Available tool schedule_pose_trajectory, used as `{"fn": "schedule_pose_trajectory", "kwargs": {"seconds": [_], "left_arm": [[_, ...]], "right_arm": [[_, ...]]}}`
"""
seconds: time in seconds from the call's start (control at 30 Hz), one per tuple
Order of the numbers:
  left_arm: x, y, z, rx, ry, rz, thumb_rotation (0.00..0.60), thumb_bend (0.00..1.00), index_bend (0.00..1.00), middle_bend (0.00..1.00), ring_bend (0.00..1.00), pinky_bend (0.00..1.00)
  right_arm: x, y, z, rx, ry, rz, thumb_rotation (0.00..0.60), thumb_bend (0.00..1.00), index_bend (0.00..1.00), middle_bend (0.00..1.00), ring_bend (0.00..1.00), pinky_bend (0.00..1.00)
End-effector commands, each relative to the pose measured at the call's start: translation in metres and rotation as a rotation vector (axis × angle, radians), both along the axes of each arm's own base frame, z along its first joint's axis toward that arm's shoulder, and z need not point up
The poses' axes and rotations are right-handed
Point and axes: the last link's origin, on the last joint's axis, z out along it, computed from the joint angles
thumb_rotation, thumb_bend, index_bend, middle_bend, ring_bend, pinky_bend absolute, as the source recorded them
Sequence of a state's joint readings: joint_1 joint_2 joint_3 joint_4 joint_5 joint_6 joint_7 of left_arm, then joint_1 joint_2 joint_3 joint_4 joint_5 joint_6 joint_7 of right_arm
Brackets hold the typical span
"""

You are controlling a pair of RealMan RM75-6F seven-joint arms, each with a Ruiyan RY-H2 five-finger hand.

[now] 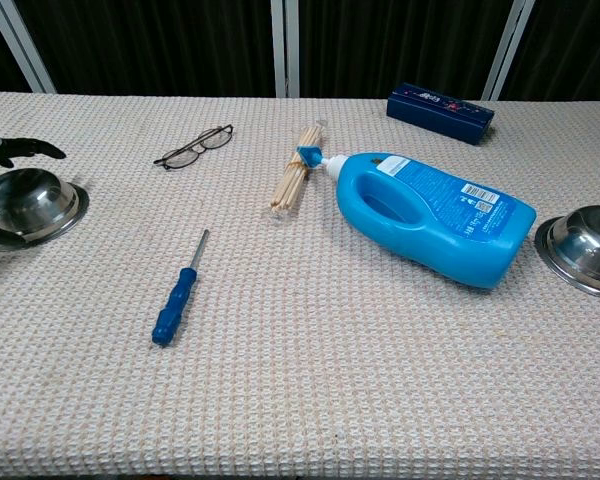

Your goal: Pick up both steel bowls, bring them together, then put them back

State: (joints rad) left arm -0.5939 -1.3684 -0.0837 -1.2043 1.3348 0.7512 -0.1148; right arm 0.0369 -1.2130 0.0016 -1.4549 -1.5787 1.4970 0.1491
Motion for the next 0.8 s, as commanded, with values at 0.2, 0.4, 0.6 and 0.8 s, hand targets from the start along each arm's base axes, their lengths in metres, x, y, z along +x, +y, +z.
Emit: {"fn": "schedule_pose_trajectory", "kwargs": {"seconds": [0.2,0.4,0.6,0.8], "left_arm": [[0.0008,0.0044,0.0042,-0.018,0.022,0.0,0.551,0.13,0.01,0.0,0.0,0.13],[-0.0013,0.0091,0.0028,-0.043,0.055,0.019,0.6,0.2,0.06,0.02,0.01,0.18],[0.0,0.0104,0.0018,-0.018,0.065,0.003,0.6,0.27,0.23,0.17,0.15,0.34],[0.0013,0.0095,0.0057,0.008,0.066,-0.01,0.6,0.31,0.39,0.34,0.26,0.46]], "right_arm": [[0.0,-0.0009,-0.0008,0.002,0.004,-0.001,0.6,0.09,0.0,0.0,0.0,0.0],[-0.0025,-0.0004,-0.001,0.002,0.003,-0.011,0.6,0.1,0.0,0.0,0.0,0.0],[-0.0037,-0.0001,-0.0002,-0.001,0.001,-0.014,0.6,0.11,0.0,0.0,0.0,0.0],[-0.0048,0.0004,-0.0006,0.0,0.001,-0.017,0.6,0.13,0.0,0.0,0.0,0.0]]}}
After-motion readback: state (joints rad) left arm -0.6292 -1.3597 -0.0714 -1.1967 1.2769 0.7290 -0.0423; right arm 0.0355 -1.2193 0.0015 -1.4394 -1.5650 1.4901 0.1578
